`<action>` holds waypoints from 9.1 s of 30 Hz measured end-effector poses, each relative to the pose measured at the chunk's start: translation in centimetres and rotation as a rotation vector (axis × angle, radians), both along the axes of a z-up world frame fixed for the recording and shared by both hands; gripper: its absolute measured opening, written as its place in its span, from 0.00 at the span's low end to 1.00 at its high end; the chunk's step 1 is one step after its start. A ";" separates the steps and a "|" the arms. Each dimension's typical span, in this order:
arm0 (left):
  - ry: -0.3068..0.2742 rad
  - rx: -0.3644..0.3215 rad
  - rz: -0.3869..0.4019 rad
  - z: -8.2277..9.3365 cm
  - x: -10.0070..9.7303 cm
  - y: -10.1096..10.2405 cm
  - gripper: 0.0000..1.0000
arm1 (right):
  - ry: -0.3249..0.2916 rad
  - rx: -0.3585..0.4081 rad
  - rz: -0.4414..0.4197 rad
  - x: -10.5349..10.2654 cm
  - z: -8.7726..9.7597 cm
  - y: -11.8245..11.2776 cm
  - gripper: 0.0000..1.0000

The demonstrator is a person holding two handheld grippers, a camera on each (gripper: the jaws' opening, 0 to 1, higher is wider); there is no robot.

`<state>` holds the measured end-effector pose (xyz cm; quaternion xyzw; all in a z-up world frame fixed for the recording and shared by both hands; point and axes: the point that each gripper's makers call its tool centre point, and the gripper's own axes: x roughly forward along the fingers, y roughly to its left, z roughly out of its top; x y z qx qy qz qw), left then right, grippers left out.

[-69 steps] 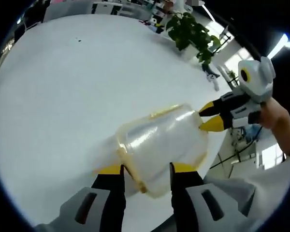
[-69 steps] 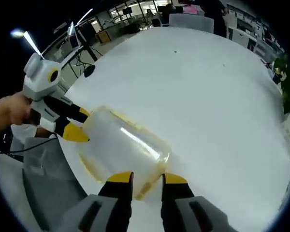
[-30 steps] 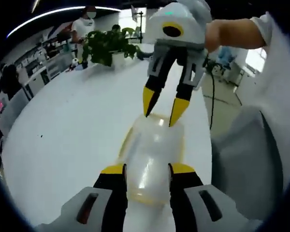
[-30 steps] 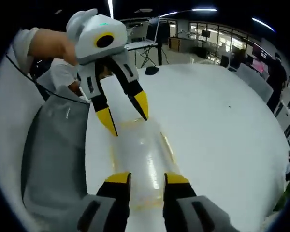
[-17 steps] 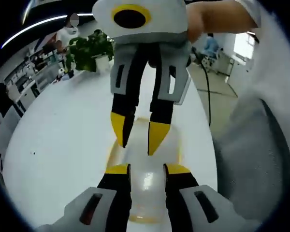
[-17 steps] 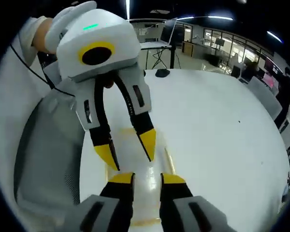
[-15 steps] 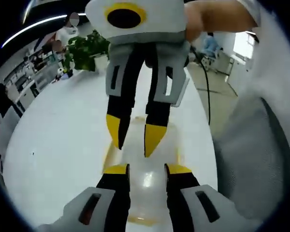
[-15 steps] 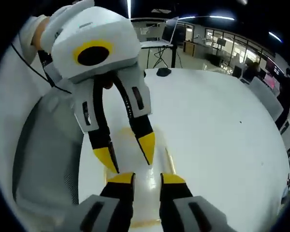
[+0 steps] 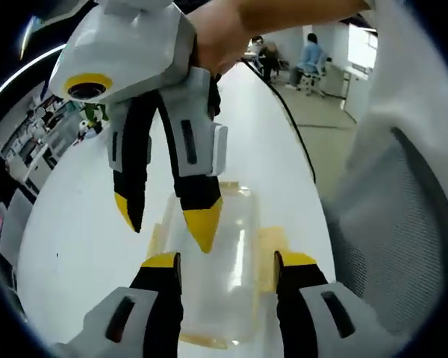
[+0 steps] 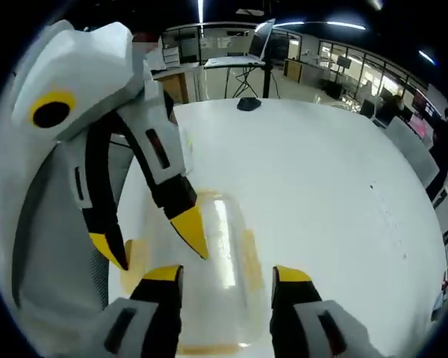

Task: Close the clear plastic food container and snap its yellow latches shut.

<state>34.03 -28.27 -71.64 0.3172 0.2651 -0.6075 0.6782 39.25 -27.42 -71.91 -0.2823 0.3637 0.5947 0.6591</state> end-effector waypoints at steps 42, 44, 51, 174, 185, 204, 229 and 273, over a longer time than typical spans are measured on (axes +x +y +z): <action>-0.085 0.136 -0.003 -1.8 0.4 -0.6 0.45 | 0.237 -0.321 0.268 -0.7 -2.4 0.0 0.41; -0.084 0.133 0.002 -1.8 0.4 -0.5 0.44 | 0.253 -0.347 0.268 -0.7 -2.5 0.0 0.41; -0.101 0.156 -0.014 -1.8 0.3 -0.1 0.44 | 0.383 -0.354 0.204 -1.0 -3.4 -0.6 0.40; -0.028 0.202 0.011 -4.2 18.7 11.3 0.75 | -0.076 -0.111 0.161 12.4 -3.8 2.5 0.76; -0.117 0.290 -0.020 -5.0 19.0 12.2 0.96 | -0.182 -0.129 0.076 13.6 -3.3 2.3 0.90; -0.038 0.151 0.178 -2.3 15.8 12.2 0.99 | -0.161 -0.045 -0.174 10.1 -1.6 1.9 0.99; 0.010 -0.057 0.463 2.0 11.4 14.1 0.99 | -0.128 0.103 -0.436 5.2 1.7 0.6 0.99; -0.022 -0.189 0.623 5.1 -5.6 21.5 0.99 | -0.194 0.319 -0.748 -10.5 6.8 -2.4 0.99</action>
